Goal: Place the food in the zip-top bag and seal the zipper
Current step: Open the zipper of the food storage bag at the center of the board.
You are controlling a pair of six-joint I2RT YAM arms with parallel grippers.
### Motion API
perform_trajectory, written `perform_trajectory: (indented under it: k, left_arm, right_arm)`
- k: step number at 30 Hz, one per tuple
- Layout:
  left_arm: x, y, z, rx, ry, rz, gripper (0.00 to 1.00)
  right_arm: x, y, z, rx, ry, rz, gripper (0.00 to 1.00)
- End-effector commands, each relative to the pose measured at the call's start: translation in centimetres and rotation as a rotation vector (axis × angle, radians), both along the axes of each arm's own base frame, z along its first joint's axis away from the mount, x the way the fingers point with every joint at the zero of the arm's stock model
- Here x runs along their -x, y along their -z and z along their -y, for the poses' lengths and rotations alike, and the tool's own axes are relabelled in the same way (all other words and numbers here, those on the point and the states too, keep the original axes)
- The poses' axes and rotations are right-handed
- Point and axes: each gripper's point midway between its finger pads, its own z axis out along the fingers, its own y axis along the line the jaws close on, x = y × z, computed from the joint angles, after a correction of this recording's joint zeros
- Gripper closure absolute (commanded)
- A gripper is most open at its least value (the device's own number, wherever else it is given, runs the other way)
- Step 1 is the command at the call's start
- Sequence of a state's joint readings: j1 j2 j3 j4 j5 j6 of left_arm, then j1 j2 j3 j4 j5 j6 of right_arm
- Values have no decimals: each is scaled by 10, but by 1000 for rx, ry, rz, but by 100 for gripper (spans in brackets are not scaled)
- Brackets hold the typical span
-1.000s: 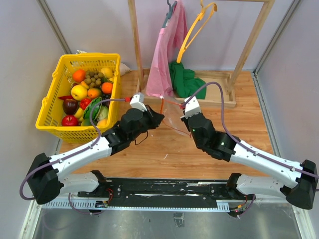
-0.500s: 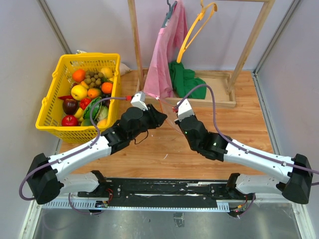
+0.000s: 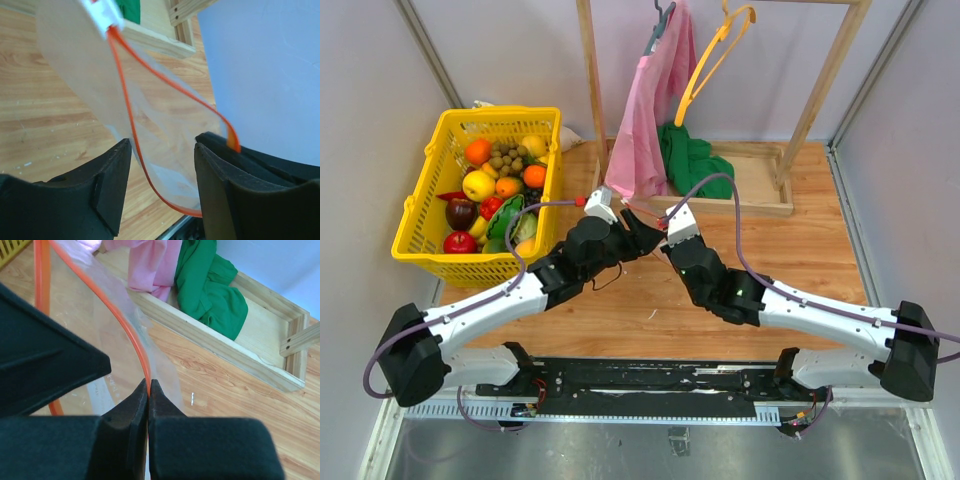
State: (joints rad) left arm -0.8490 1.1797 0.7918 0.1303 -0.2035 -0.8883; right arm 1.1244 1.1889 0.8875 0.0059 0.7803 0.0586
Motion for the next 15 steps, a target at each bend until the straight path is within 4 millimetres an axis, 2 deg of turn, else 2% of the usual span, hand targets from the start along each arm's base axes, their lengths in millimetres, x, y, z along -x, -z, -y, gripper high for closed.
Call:
perform_trajectory:
  k: [1, 4, 8, 10, 13, 15]
  left_arm:
    - [7, 16, 4, 47, -3, -74, 45]
    - [9, 26, 9, 36, 10, -107, 51]
    - [9, 35, 11, -9, 22, -142, 72]
    - [9, 39, 3, -59, -3, -152, 81]
    - [7, 36, -17, -132, -58, -122, 95]
    - [5, 29, -30, -180, -91, -95, 99]
  right_arm:
    - [1, -13, -7, -93, 25, 38, 99]
    - [0, -15, -8, -95, 30, 42, 99]
    - [-3, -19, -1, -68, 68, 55, 99]
    - [-3, -22, 3, -40, 72, 62, 99]
    - [-1, -26, 11, 3, 70, 63, 99]
    - [-1, -26, 18, 29, 75, 52, 99]
